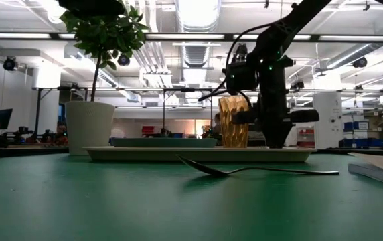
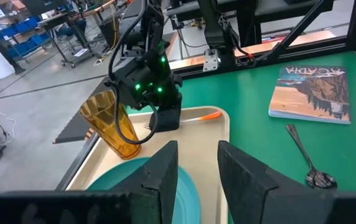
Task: Pick and place plate/cup/fork/spoon on tray
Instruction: Put the orange fork below the brown glass on the white tray, then put the spoon in the middle of the brown fork and the green plate on the white tray
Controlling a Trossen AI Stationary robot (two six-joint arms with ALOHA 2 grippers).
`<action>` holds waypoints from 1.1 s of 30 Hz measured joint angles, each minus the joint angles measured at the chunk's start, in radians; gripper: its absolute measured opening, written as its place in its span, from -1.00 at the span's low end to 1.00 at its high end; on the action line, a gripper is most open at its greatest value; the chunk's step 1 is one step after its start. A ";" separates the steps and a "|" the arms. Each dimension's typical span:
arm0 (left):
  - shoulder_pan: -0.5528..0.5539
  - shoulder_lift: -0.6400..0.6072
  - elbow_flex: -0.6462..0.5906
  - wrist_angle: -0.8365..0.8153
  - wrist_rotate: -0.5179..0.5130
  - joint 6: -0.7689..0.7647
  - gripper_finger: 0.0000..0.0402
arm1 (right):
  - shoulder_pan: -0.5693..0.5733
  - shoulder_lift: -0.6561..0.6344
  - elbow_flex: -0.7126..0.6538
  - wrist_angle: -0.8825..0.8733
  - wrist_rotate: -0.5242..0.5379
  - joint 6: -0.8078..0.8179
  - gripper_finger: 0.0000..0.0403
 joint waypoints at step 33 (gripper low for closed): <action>0.000 0.001 0.000 0.001 0.000 0.000 -0.52 | 0.186 -0.217 0.010 -0.015 -0.001 -0.204 -0.44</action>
